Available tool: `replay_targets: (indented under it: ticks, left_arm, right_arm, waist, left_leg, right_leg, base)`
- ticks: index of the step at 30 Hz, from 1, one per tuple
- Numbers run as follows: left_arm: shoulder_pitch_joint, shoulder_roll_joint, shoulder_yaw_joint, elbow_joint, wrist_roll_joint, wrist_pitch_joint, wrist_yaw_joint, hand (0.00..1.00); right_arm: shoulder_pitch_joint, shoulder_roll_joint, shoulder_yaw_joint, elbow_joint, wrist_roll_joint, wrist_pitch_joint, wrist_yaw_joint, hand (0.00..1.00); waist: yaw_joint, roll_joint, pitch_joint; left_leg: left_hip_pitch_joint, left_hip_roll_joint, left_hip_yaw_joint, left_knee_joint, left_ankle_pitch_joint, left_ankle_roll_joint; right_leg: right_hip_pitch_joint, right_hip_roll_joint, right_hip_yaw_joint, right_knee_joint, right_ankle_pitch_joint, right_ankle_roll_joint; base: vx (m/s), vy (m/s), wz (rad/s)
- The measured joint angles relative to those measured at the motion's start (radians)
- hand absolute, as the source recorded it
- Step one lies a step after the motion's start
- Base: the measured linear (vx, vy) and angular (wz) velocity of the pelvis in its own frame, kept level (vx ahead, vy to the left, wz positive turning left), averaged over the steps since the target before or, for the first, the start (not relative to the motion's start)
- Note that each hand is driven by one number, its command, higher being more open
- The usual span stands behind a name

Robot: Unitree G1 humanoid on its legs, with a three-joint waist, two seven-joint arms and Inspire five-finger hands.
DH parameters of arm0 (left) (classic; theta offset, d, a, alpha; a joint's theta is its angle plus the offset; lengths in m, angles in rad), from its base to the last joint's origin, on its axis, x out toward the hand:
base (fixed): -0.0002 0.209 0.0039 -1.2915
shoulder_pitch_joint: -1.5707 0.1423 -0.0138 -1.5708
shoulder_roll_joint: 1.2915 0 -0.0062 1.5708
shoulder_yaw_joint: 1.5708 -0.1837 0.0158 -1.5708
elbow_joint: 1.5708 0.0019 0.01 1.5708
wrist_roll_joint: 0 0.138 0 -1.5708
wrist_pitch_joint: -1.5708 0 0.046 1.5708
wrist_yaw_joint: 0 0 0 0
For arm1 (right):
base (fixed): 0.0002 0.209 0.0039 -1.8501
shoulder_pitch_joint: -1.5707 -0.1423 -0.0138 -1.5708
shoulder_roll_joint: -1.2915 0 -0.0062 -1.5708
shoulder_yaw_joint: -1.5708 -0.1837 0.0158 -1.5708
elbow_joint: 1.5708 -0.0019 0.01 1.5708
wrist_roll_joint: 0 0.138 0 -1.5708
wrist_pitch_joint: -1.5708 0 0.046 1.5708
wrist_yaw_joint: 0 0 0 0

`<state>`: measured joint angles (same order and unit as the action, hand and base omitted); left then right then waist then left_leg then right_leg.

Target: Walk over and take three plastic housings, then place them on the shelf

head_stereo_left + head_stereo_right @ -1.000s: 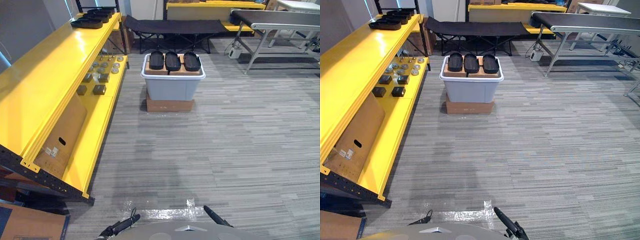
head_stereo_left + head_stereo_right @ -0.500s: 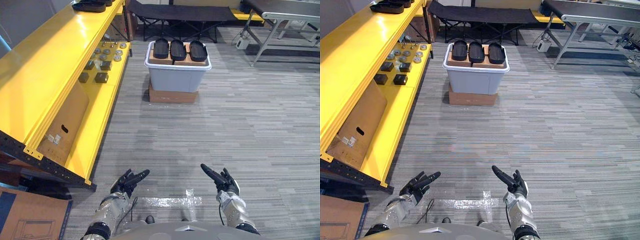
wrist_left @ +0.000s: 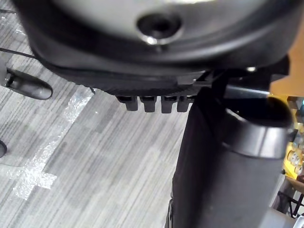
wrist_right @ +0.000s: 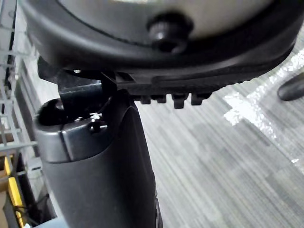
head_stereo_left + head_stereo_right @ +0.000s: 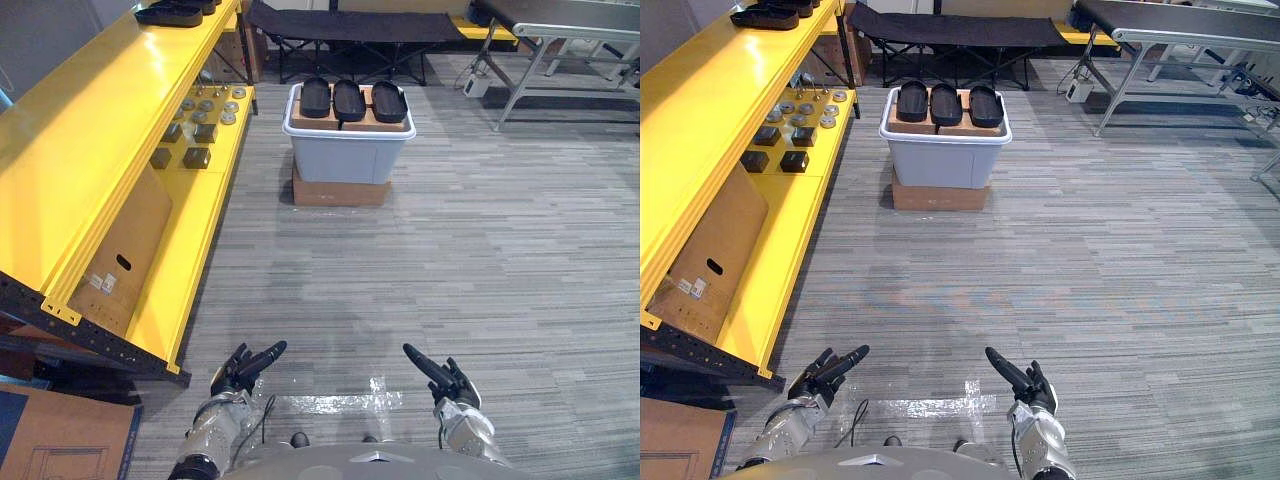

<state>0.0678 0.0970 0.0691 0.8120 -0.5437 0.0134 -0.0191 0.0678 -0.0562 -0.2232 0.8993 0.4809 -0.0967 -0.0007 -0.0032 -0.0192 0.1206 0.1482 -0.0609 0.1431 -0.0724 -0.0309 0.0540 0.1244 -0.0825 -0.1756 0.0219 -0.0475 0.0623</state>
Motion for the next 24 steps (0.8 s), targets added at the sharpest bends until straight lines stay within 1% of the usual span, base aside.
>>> replay_targets:
  ticks: [10,13,14,15,16,17,18,19,20,21,22,23,24]
  left_arm:
    - [0.055,-0.004,-0.018,-0.03,0.0,-0.031,-0.011,1.0]
    - [0.059,-0.012,-0.024,-0.038,-0.02,-0.034,-0.02,1.0]
    - [0.058,-0.019,-0.025,-0.037,-0.035,-0.033,-0.019,1.0]
    - [0.049,-0.025,-0.038,-0.038,-0.035,-0.034,-0.014,1.0]
    - [0.031,-0.021,-0.061,-0.042,-0.036,-0.035,-0.008,1.0]
    - [0.017,-0.022,-0.067,-0.043,-0.036,-0.036,0.011,1.0]
    - [0.017,-0.022,-0.068,-0.045,-0.039,-0.036,0.019,1.0]
    - [0.017,-0.022,-0.07,-0.045,-0.046,-0.035,0.032,1.0]
    - [0.017,-0.022,-0.074,-0.049,-0.056,-0.034,0.036,1.0]
    - [0.016,-0.025,-0.076,-0.052,-0.063,-0.033,0.038,1.0]
    - [0.016,-0.025,-0.076,-0.055,-0.07,-0.033,0.039,1.0]
    - [0.016,-0.024,-0.081,-0.055,-0.073,-0.033,0.044,1.0]
    - [0.017,-0.022,-0.087,-0.054,-0.073,-0.031,0.05,1.0]
  right_arm:
    - [0.03,0.006,-0.001,0.0,-0.005,-0.011,0.033,1.0]
    - [0.026,0.016,-0.002,-0.003,-0.003,-0.011,0.034,1.0]
    - [0.025,0.022,-0.001,-0.01,-0.002,-0.011,0.034,1.0]
    - [0.025,0.025,0.001,-0.021,-0.002,-0.011,0.035,1.0]
    - [0.028,0.033,0.012,-0.038,-0.003,-0.011,0.036,1.0]
    - [0.038,0.038,0.044,-0.036,-0.003,-0.011,0.037,1.0]
    - [0.044,0.038,0.05,-0.034,-0.003,-0.01,0.039,1.0]
    - [0.056,0.038,0.058,-0.034,-0.002,-0.012,0.04,1.0]
    - [0.065,0.038,0.059,-0.034,-0.003,-0.015,0.04,1.0]
    - [0.069,0.038,0.059,-0.033,-0.003,-0.017,0.04,1.0]
    - [0.071,0.039,0.059,-0.032,-0.003,-0.017,0.04,1.0]
    - [0.078,0.039,0.059,-0.027,-0.004,-0.017,0.04,1.0]
    - [0.085,0.039,0.052,-0.025,-0.004,-0.019,0.04,1.0]
  waist:
    - [-0.001,0.0,0.0]
    - [0.0,0.0,0.001]
    - [-0.001,0.003,0.005]
    - [-0.002,0.01,0.025]
    - [-0.003,0.01,0.056]
    - [-0.005,-0.007,0.087]
    - [-0.005,-0.016,0.093]
    - [-0.006,-0.027,0.096]
    - [-0.006,-0.03,0.097]
    - [-0.006,-0.027,0.098]
    - [-0.007,-0.026,0.099]
    - [-0.011,-0.024,0.101]
    - [-0.015,-0.024,0.105]
  left_leg:
    - [0.002,0.0,0.022,-0.001,-0.001,0.002]
    - [-0.006,0.004,0.034,0.03,-0.024,0.01]
    - [-0.019,0.011,0.041,0.069,-0.06,0.006]
    - [-0.034,0.028,0.047,0.123,-0.098,0.02]
    - [-0.035,0.04,0.05,0.187,-0.133,0.029]
    - [-0.038,0.04,0.051,0.252,-0.168,0.038]
    - [-0.036,0.04,0.051,0.266,-0.178,0.038]
    - [-0.033,0.043,0.048,0.287,-0.195,0.036]
    - [-0.034,0.049,0.045,0.308,-0.206,0.025]
    - [-0.034,0.056,0.041,0.321,-0.218,0.02]
    - [-0.034,0.058,0.039,0.328,-0.222,0.022]
    - [-0.03,0.063,0.035,0.343,-0.242,0.011]
    - [-0.014,0.064,0.029,0.357,-0.266,-0.004]
  right_leg:
    - [-0.008,0.002,0.022,0.001,0.0,0.001]
    - [-0.031,0.0,0.038,0.051,-0.008,-0.002]
    - [-0.063,-0.002,0.046,0.129,-0.025,0.014]
    - [-0.134,-0.002,0.046,0.287,-0.036,0.024]
    - [-0.26,-0.023,0.04,0.557,-0.028,0.034]
    - [-0.341,-0.048,0.035,0.705,-0.05,0.013]
    - [-0.353,-0.052,0.031,0.698,-0.057,0.01]
    - [-0.359,-0.051,0.024,0.619,-0.058,0.015]
    - [-0.358,-0.043,0.016,0.502,-0.052,0.022]
    - [-0.358,-0.033,0.017,0.417,-0.044,0.032]
    - [-0.358,-0.028,0.016,0.362,-0.036,0.039]
    - [-0.35,-0.021,0.018,0.266,-0.022,0.06]
    - [-0.333,-0.02,0.018,0.194,-0.007,0.059]
  base:
    - [-0.01,-0.01,-0.06]
    - [-0.01,0.0,-0.15]
    - [-0.05,0.019,-0.22]
    - [-0.08,0.057,-0.2]
    - [-0.09,0.063,-0.03]
    - [-0.06,0.057,0.05]
    - [-0.01,0.029,0.12]
    - [0.1,0.018,0.06]
    - [0.14,0.004,0.05]
    - [0.17,-0.018,0.0]
    - [0.18,-0.046,0.02]
    - [0.26,-0.087,0.09]
    - [0.28,-0.107,0.13]
